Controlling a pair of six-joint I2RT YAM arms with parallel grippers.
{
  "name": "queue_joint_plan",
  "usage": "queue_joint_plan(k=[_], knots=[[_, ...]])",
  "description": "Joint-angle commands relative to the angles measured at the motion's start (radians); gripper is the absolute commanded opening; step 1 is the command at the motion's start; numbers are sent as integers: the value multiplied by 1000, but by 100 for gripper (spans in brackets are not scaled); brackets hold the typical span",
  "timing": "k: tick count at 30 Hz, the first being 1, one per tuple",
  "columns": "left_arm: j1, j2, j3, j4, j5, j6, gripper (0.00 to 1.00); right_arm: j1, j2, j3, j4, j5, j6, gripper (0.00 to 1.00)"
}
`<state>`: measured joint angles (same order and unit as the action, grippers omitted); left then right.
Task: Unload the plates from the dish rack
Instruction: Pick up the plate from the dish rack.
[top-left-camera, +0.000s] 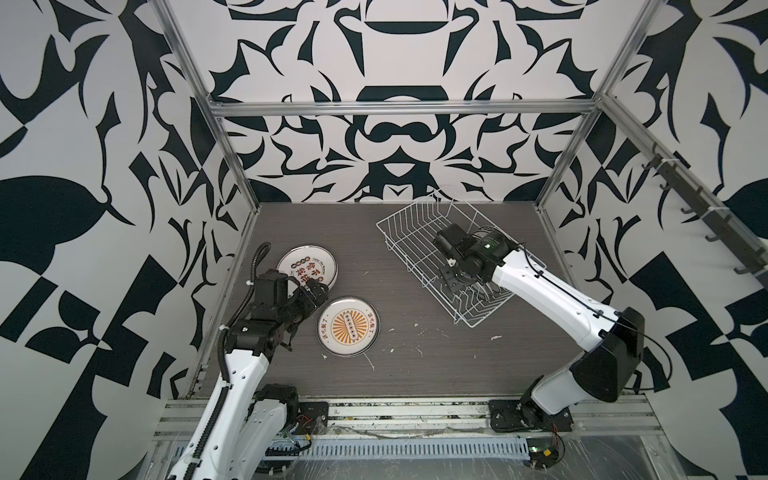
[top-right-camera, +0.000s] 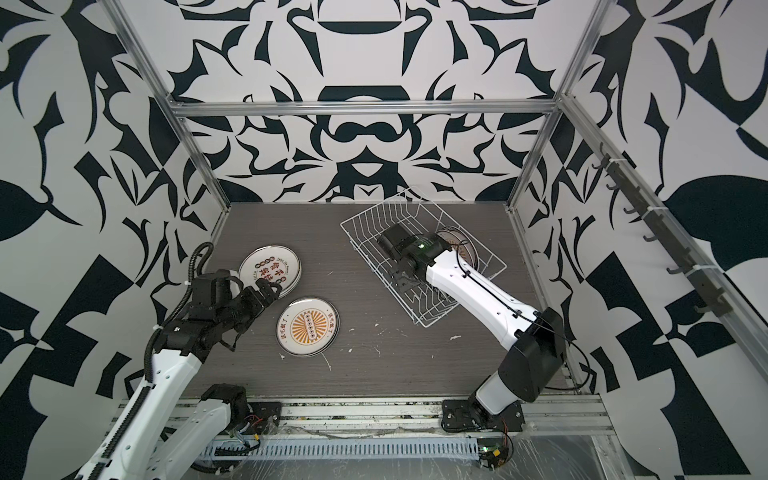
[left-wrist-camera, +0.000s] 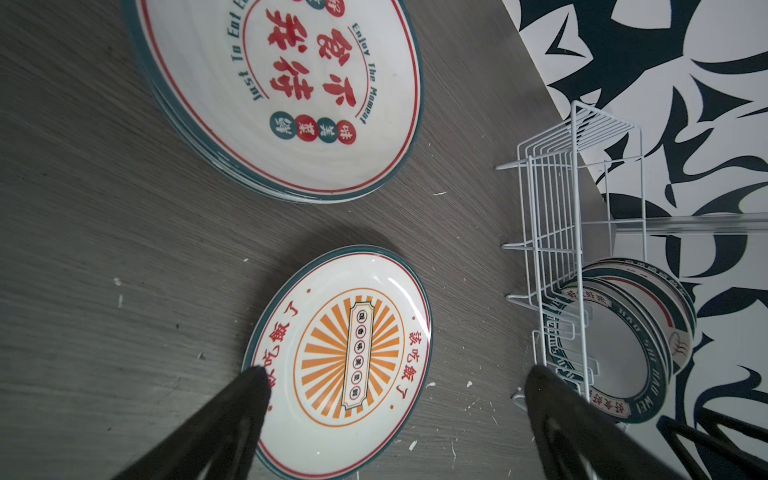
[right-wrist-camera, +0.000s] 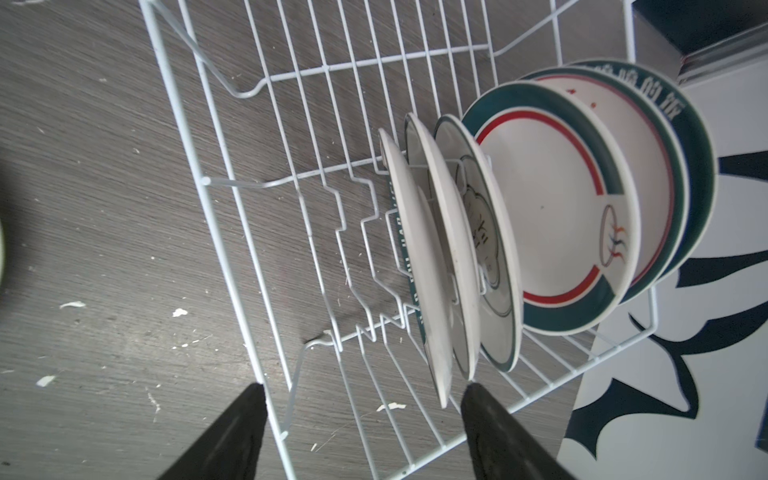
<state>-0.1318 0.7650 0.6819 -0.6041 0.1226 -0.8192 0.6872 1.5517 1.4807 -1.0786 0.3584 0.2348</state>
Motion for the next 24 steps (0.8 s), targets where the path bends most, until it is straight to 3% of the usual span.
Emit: queue_joint_plan(k=[1,24], knots=[[3,-30,-4,-6,-55,-31,99,0,3,-12,17,59,-6,74],[3,-145,-35,6,-109,-28,99,-72,75,-72,77,90,-20,50]])
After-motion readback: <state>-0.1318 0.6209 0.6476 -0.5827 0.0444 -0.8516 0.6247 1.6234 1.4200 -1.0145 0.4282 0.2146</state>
